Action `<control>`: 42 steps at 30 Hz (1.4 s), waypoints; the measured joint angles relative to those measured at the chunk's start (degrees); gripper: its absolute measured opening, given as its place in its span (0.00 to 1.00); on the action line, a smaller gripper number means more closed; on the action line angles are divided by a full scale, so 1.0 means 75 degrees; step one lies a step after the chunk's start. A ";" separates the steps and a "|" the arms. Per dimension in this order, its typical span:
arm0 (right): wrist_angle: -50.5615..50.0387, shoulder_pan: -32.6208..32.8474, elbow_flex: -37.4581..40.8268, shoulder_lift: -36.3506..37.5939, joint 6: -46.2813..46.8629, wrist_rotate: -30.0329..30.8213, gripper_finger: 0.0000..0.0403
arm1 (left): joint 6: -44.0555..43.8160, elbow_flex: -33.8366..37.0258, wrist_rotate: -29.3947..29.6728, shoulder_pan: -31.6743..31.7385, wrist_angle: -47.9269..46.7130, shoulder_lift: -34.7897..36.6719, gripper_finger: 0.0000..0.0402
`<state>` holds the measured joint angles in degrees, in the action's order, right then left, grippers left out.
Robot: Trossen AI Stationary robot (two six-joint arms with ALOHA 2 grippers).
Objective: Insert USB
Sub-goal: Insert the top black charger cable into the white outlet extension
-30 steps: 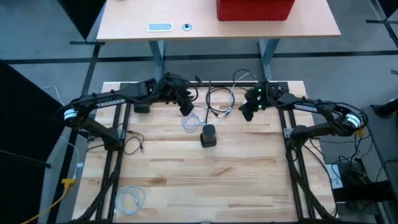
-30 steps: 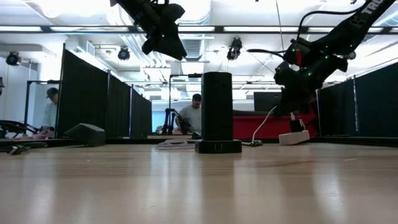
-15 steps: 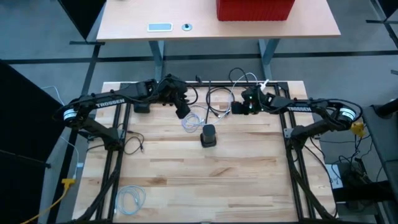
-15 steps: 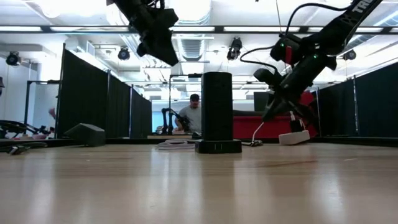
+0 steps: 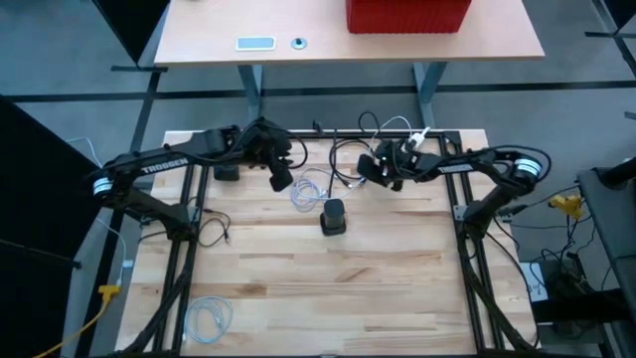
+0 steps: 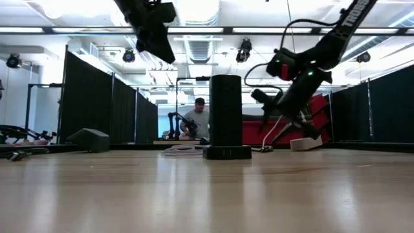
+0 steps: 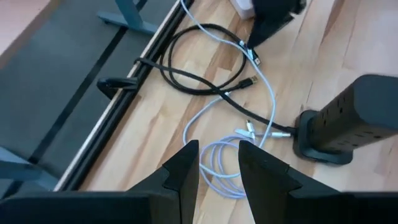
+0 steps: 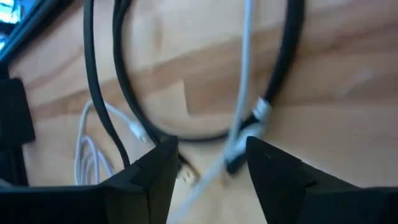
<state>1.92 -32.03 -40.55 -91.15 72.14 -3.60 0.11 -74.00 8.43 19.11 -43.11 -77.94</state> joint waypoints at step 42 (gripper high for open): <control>-0.1199 0.0722 -0.0642 -0.0656 0.1122 0.0625 0.29 | 0.0832 0.0003 -0.0280 0.0015 -0.0394 0.0285 0.25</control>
<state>-7.08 -26.61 -45.36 -96.07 80.55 1.08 6.35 -73.97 6.33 19.22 -46.06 -75.81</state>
